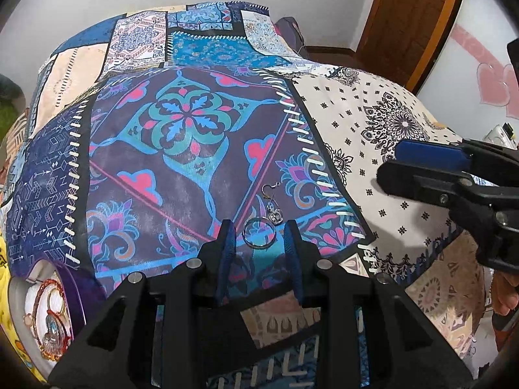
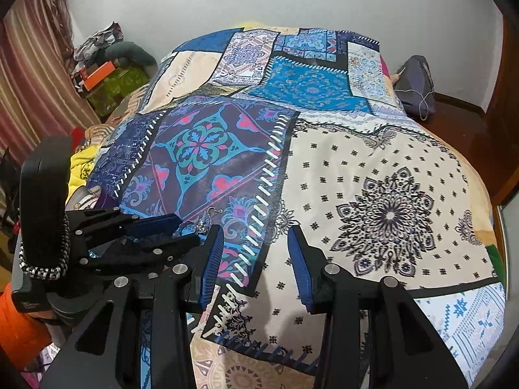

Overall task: Organize jewelry
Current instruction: 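Grasp the silver ring with the left tool while the right tool grasps the earring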

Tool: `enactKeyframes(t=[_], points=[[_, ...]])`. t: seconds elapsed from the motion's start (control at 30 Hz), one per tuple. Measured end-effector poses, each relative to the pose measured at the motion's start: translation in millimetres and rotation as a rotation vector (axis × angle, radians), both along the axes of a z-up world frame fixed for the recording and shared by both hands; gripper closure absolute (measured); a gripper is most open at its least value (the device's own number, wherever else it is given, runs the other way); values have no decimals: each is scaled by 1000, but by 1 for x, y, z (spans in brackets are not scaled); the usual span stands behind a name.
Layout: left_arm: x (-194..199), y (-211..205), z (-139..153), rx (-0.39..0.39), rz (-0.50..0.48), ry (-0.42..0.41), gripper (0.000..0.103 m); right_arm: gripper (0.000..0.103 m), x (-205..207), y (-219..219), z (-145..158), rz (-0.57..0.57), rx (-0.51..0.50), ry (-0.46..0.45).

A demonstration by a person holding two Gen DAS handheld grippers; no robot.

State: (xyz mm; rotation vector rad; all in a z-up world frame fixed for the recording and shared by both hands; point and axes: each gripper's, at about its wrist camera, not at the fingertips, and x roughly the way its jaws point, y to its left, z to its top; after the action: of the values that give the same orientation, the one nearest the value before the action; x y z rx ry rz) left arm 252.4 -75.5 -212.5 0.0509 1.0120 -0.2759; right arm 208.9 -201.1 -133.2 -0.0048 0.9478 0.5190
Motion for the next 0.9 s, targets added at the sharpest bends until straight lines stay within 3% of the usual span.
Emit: enactKeyframes(t=[0.07, 0.4, 0.67, 0.83, 0.9], points=[[1, 0, -1, 13, 1, -12, 83, 66, 0, 3, 0, 6, 5, 1], [-10, 26, 8, -14, 70, -42, 83, 66, 3, 34, -14, 73, -24, 33], [-23, 41, 22, -25, 69, -85, 83, 66, 10, 59, -29, 121, -41, 80], [-22, 46, 22, -47, 76, -87, 83, 86, 11, 71, -40, 139, -82, 96], [-22, 48, 21, -58, 77, -83, 83, 88, 9, 73, -40, 136, -105, 72]])
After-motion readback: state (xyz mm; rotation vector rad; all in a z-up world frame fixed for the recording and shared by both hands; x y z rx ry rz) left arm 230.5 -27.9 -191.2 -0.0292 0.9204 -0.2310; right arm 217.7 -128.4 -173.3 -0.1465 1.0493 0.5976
